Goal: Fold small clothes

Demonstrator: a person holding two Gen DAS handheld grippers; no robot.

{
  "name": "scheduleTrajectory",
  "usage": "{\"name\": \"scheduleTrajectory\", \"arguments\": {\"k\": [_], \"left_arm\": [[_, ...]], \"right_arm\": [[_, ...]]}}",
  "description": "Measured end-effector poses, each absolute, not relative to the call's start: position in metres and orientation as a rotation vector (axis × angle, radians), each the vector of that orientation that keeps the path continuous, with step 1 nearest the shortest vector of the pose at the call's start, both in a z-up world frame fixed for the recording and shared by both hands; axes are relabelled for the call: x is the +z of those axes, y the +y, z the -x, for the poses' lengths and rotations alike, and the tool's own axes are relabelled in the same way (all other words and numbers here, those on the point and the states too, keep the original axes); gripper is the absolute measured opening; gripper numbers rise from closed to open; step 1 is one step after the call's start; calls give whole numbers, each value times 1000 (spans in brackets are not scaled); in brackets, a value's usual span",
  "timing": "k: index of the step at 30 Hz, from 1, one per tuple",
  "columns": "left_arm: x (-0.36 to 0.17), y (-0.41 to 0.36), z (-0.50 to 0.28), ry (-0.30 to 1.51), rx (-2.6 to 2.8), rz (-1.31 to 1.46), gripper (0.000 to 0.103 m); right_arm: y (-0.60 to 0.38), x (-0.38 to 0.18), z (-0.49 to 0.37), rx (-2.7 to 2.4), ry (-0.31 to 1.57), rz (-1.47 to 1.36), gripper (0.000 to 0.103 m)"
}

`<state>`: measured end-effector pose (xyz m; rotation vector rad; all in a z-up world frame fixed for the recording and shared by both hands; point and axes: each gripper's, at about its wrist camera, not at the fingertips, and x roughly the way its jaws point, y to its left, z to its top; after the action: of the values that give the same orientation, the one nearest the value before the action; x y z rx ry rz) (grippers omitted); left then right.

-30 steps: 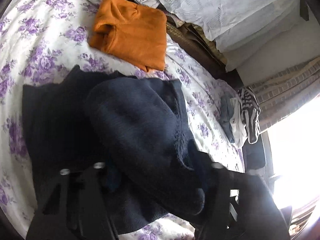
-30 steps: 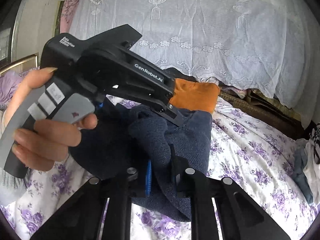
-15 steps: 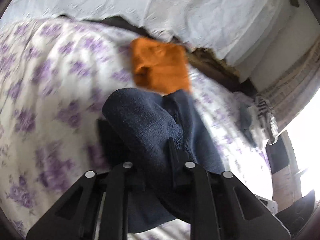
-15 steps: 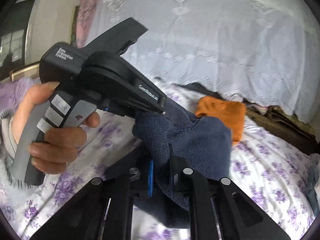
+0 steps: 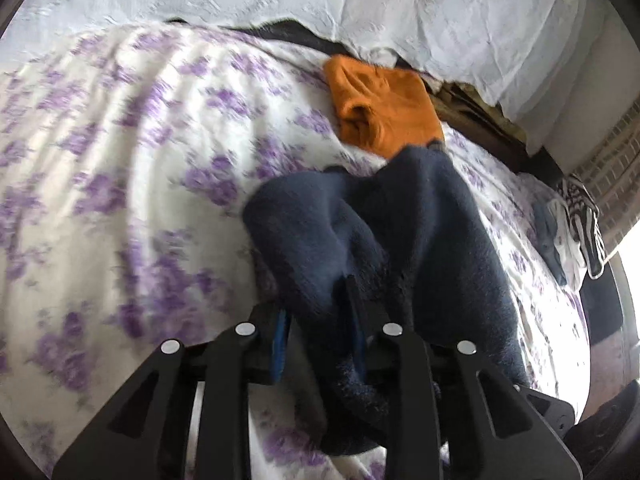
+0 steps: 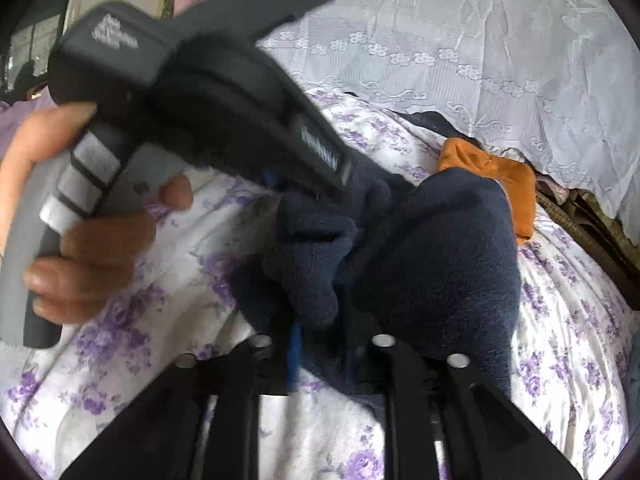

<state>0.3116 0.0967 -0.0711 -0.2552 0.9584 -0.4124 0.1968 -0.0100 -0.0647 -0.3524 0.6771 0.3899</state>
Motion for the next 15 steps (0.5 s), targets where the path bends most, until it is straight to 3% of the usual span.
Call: {"name": "scheduleTrajectory", "arguments": {"k": [4, 10, 15], "left_arm": [[-38, 90, -294, 869, -430, 225, 23], [-19, 80, -280, 783, -406, 162, 40], [-26, 100, -285, 828, -391, 254, 42]], "right_arm": [[-14, -61, -188, 435, 662, 317, 49], [-42, -49, -181, 492, 644, 173, 48], [-61, -41, -169, 527, 625, 97, 47]]}}
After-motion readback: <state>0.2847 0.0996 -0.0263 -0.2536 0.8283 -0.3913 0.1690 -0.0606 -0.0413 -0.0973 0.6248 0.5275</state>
